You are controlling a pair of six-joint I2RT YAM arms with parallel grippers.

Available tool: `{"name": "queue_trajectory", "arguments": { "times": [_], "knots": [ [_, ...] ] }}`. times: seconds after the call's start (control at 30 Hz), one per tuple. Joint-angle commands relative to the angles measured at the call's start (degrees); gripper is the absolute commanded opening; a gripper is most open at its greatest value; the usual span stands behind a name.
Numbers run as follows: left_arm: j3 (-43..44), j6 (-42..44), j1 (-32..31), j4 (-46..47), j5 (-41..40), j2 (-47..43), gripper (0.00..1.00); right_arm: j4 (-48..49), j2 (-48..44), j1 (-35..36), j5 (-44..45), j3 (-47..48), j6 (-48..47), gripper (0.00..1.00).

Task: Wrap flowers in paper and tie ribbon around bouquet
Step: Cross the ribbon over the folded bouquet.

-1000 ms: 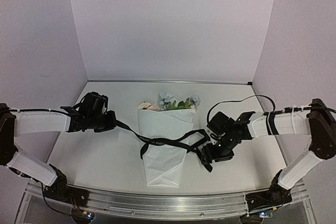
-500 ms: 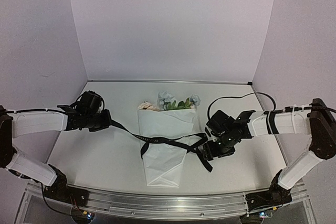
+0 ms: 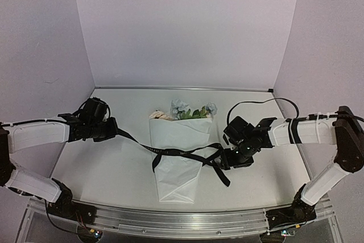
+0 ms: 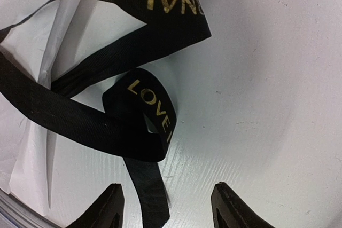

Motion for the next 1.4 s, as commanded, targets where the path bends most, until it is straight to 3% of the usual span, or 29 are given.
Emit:
{"name": "queue_trajectory", "arguments": {
  "times": [0.0,0.53,0.63,0.87,1.1,1.37],
  "knots": [
    [0.8,-0.7,0.5,-0.4,-1.4,-1.7,0.00,-1.2,0.6,1.2,-0.3,0.7,-0.2,0.57],
    [0.4,-0.6,1.0,-0.2,-1.2,-1.4,0.00,-1.2,3.0,10.0,4.3,-4.2,5.7,0.53],
    [0.3,-0.6,1.1,-0.1,-1.1,-1.6,0.00,-0.7,4.3,10.3,4.6,-4.3,7.1,0.44],
    [-0.2,-0.9,1.3,-0.9,-2.4,-2.5,0.00,-1.5,2.1,10.2,8.4,-5.7,6.8,0.01],
    [-0.9,-3.6,2.2,-4.0,-7.9,-3.8,0.00,-13.8,-8.4,9.4,16.4,-6.9,3.4,0.00],
    [-2.0,-6.6,4.4,-8.0,-14.5,-4.9,0.00,-23.0,-17.0,-0.3,16.9,-8.0,2.2,0.00]
  ]
}}
